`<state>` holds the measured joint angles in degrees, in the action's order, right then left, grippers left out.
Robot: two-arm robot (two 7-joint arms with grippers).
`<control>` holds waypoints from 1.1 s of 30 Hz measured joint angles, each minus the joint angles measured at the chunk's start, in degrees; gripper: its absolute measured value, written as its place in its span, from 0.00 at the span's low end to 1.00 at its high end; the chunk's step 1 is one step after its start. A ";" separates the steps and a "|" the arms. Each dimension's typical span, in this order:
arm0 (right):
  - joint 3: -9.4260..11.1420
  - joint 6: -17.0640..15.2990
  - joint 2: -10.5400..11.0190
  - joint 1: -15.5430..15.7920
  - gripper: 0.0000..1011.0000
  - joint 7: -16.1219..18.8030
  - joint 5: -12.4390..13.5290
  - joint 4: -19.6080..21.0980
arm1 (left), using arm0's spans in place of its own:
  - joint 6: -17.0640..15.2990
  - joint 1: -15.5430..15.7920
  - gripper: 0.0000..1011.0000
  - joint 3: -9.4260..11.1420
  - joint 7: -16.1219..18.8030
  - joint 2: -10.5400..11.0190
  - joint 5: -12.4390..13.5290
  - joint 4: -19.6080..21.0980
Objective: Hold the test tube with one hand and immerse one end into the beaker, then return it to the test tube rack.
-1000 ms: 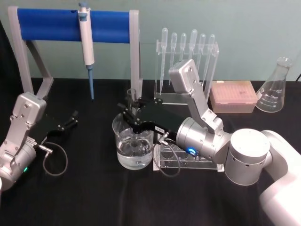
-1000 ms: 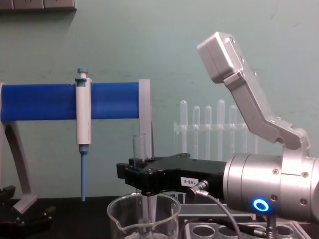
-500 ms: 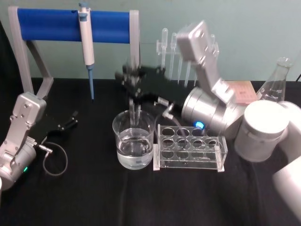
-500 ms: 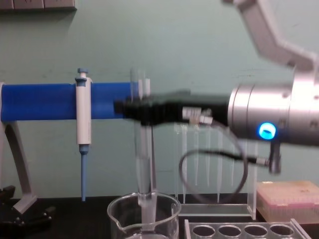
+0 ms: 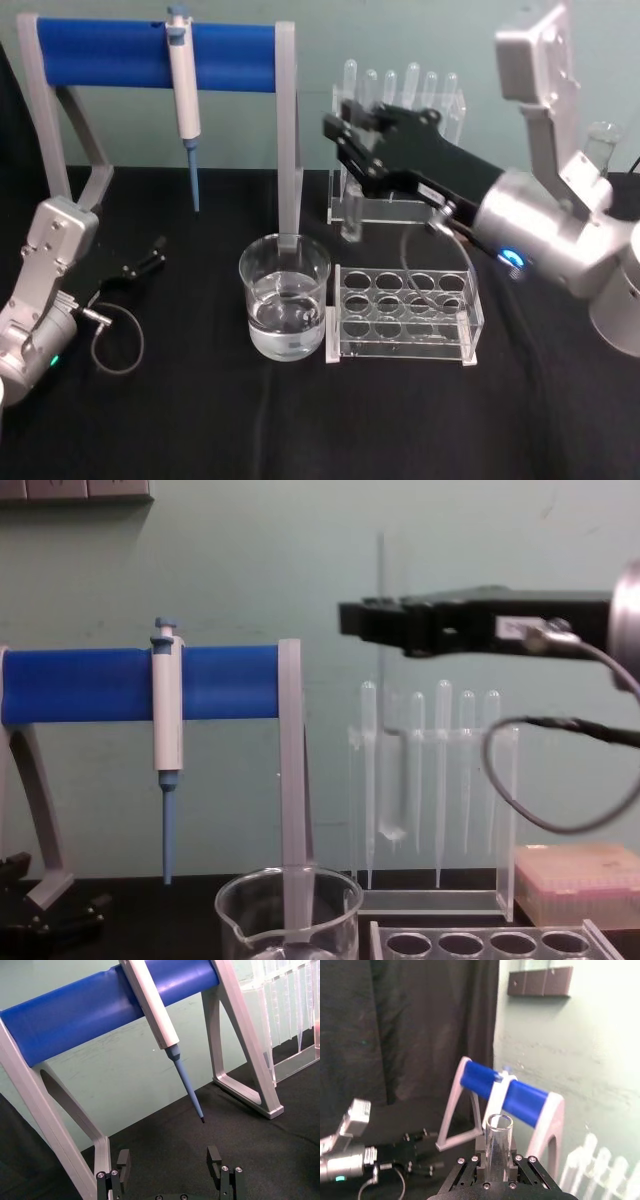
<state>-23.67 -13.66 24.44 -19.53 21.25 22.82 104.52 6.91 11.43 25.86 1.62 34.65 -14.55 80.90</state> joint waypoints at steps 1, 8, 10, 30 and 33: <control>0.34 -0.01 0.44 0.72 0.22 -0.13 0.16 0.34 | 0.00 0.00 0.99 0.00 0.00 0.00 0.00 0.00; 1.72 0.54 2.61 5.69 0.23 -1.20 0.95 1.32 | 0.00 0.00 0.99 0.00 0.00 0.00 0.00 0.00; 1.77 0.85 2.85 6.67 0.23 -1.56 0.77 1.07 | 0.00 0.00 0.99 0.00 0.00 0.00 0.00 0.00; 2.23 1.19 2.39 8.90 0.23 -2.49 -2.27 -0.36 | 0.00 0.00 0.99 0.00 0.00 0.00 0.00 0.00; 2.04 1.29 2.08 8.68 0.23 -2.15 -2.58 -1.28 | 0.00 0.01 0.99 0.00 0.00 0.00 0.00 0.00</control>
<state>-21.63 -12.36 26.52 -10.84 19.10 20.24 103.24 6.91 11.43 25.86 1.62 34.65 -14.55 80.90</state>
